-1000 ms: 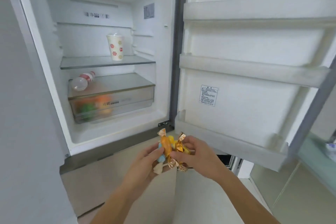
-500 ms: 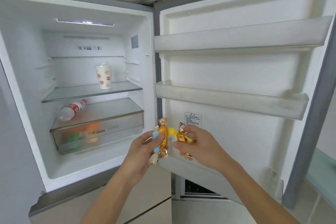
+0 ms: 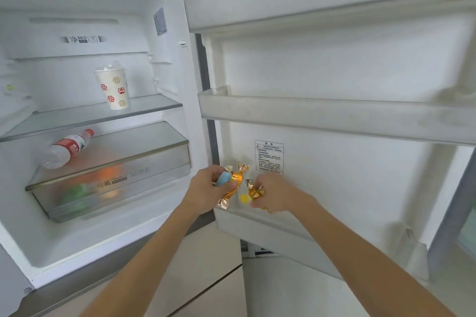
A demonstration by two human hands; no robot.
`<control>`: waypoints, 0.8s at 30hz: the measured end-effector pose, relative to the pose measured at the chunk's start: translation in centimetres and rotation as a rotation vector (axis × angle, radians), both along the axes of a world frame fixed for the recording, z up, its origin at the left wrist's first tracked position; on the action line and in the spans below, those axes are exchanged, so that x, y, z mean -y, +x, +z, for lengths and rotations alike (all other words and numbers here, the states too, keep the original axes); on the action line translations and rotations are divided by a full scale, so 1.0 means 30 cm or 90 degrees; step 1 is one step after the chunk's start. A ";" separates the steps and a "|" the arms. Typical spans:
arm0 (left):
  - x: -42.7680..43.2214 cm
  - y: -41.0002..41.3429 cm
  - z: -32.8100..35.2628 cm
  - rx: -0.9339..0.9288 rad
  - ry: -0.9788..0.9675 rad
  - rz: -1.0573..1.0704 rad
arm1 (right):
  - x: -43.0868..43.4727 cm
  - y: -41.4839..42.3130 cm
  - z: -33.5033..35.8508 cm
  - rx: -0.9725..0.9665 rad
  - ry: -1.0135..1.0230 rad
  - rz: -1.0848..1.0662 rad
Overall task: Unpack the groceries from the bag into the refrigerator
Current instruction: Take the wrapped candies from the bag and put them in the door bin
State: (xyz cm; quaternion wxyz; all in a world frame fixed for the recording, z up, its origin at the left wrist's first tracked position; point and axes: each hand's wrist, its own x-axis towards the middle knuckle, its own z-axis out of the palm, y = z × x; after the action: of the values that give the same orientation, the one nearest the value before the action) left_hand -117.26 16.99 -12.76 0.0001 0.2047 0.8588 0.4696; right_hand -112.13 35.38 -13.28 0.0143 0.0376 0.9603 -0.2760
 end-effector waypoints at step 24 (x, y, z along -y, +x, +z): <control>-0.122 -0.240 -0.087 -0.040 -0.353 -0.464 | -0.112 -0.007 0.000 0.132 0.084 0.022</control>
State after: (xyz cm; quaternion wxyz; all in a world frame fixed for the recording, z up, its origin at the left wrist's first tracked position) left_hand -124.46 20.64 -15.37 0.1941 0.4999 0.8236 0.1848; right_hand -112.34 38.74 -13.29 0.1155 0.0504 0.9703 -0.2066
